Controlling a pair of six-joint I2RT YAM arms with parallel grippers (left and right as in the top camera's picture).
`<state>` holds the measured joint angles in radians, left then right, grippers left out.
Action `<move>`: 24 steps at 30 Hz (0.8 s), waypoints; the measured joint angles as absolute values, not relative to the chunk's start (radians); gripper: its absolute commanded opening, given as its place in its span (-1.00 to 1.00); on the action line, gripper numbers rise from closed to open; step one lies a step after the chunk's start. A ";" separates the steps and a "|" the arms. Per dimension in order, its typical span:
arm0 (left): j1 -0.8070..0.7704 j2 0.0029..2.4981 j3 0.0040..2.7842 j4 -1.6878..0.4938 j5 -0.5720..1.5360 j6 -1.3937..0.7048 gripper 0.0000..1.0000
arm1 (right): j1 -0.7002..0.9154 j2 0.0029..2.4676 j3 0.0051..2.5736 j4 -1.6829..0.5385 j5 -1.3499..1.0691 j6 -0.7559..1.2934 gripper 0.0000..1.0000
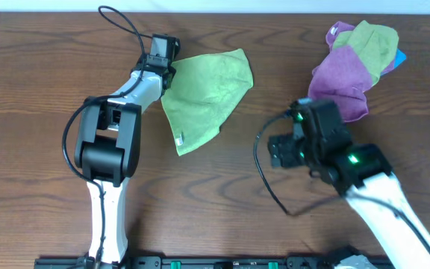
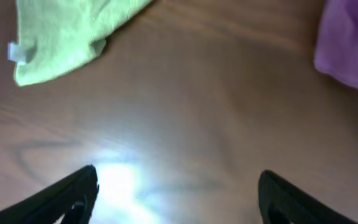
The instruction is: Fold the cloth
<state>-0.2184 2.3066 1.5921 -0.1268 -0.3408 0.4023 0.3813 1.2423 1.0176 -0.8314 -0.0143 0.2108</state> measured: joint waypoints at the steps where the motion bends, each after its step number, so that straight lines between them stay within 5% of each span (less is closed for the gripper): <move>1: -0.221 2.307 1.592 -0.126 -0.340 0.403 -0.88 | 0.364 1.290 1.018 -0.794 -0.023 0.191 0.54; 8: -0.244 2.307 1.592 -0.131 -0.344 0.413 -0.88 | 0.230 1.522 1.013 -0.504 -0.190 0.100 0.54; 24: -0.297 2.300 1.592 -0.187 -0.352 0.366 -0.89 | 0.205 1.873 1.015 -0.020 -0.402 0.074 0.37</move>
